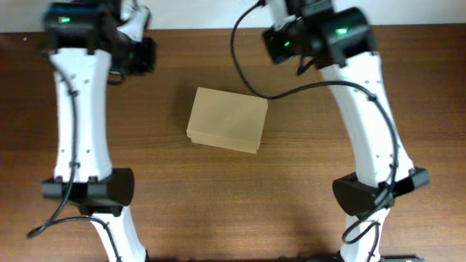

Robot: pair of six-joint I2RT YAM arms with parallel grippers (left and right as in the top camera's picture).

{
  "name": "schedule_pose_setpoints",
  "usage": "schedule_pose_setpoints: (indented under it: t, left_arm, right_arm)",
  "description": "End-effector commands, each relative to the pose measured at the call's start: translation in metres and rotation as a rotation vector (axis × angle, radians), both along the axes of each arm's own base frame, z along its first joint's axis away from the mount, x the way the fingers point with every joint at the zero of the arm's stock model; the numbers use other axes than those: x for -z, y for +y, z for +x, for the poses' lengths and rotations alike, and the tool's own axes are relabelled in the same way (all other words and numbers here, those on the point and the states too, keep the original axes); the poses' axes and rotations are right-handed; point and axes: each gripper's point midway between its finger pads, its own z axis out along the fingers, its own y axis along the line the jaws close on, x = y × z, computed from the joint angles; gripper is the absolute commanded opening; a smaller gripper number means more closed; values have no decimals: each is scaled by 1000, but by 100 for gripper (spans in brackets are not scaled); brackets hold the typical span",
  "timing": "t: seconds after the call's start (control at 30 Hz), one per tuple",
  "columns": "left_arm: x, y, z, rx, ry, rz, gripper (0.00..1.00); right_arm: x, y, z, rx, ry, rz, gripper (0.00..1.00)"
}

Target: Pack container

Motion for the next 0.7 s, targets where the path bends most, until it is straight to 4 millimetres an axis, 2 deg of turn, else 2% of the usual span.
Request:
schedule_pose_setpoints:
  t: [0.0, 0.1, 0.23, 0.33, 0.5, 0.67]
  left_arm:
    - [-44, 25, -9, -56, -130, 43, 6]
    - [-66, 47, -22, -133, -188, 76, 7]
    - [-95, 58, -43, -166, -264, 82, 8]
    - [-119, 62, -65, -182, -327, 84, 9]
    - [-126, 69, -95, -232, -334, 118, 9]
    - [-107, 79, -136, -280, -272, 169, 9]
  right_arm:
    - [-48, -16, -7, 44, -111, 40, 4]
    - [-72, -41, -21, 98, -152, 25, 4]
    - [-97, -71, -44, 181, -193, 14, 4]
    - [-128, -88, -70, 219, -261, 58, 4]
    - [-156, -121, -108, 290, -327, 93, 4]
    - [-164, -160, -163, 377, -406, 109, 4]
